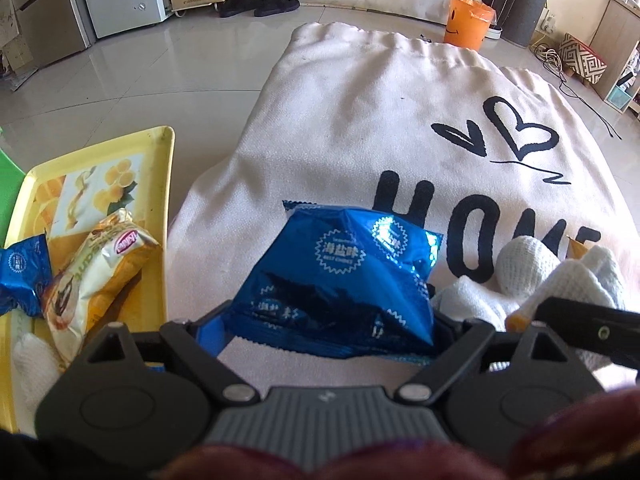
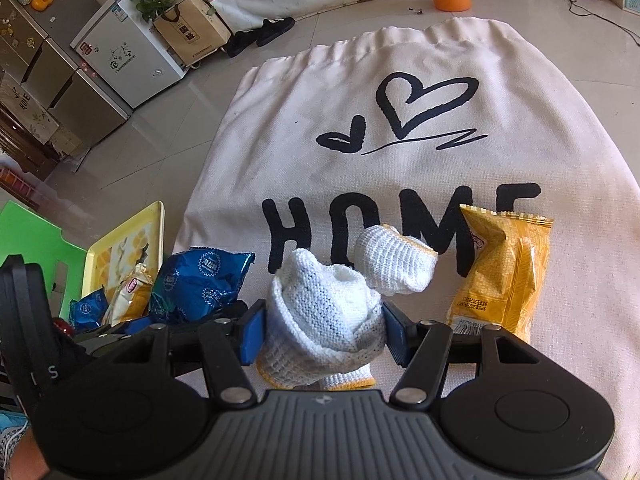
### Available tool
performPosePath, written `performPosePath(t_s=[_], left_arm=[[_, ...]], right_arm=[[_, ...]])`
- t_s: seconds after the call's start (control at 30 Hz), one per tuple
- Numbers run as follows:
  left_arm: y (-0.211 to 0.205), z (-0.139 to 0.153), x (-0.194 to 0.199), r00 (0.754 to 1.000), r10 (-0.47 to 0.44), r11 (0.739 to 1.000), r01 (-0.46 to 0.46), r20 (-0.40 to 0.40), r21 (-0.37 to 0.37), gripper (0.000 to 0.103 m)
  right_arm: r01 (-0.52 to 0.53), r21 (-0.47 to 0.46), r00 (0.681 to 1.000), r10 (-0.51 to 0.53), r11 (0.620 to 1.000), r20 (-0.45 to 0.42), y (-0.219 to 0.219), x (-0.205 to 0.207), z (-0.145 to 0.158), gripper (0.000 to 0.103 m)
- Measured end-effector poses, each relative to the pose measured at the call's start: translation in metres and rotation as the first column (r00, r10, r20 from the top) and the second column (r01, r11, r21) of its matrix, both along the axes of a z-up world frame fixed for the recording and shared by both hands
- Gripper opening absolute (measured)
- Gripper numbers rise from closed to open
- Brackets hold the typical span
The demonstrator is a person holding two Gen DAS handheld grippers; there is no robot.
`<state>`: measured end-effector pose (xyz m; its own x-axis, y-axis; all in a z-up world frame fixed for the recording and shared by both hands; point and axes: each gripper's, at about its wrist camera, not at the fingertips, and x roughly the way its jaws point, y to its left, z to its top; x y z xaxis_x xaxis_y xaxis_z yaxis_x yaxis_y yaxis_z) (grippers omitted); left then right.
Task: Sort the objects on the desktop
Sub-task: 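Lift the blue packet in the left tool while the right tool lifts the sock toward the tray, then open the left tool over the tray while the right tool releases the white sock into it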
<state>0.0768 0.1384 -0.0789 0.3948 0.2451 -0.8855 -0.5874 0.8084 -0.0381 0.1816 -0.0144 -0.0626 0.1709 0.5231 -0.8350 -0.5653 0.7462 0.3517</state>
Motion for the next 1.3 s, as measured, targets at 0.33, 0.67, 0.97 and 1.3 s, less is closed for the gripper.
performPosePath(t_s=[0.33,0.67,0.97,1.3], left_arm=[[0.02,0.021,-0.025,0.998,0.044,0.999,-0.044,0.035,0.02,0.092],[0.042,0.028,-0.041,0.995,0.088,0.996,-0.089,0.047,0.01,0.092],[0.096,0.05,-0.071,0.967,0.228,0.973,-0.223,0.116,-0.055,0.092],[0.15,0.061,-0.103,0.922,0.353,0.934,-0.335,0.162,-0.127,0.092]], right_arm=[[-0.06,0.036,0.998,0.061,0.998,-0.015,0.028,-0.017,-0.004,0.061],[-0.075,0.074,0.995,0.08,0.994,-0.062,0.049,-0.024,-0.01,0.061],[-0.135,0.138,0.986,0.148,0.981,-0.083,0.069,-0.038,-0.01,0.061],[-0.319,0.227,0.924,0.355,0.92,-0.141,0.101,-0.073,-0.016,0.061]])
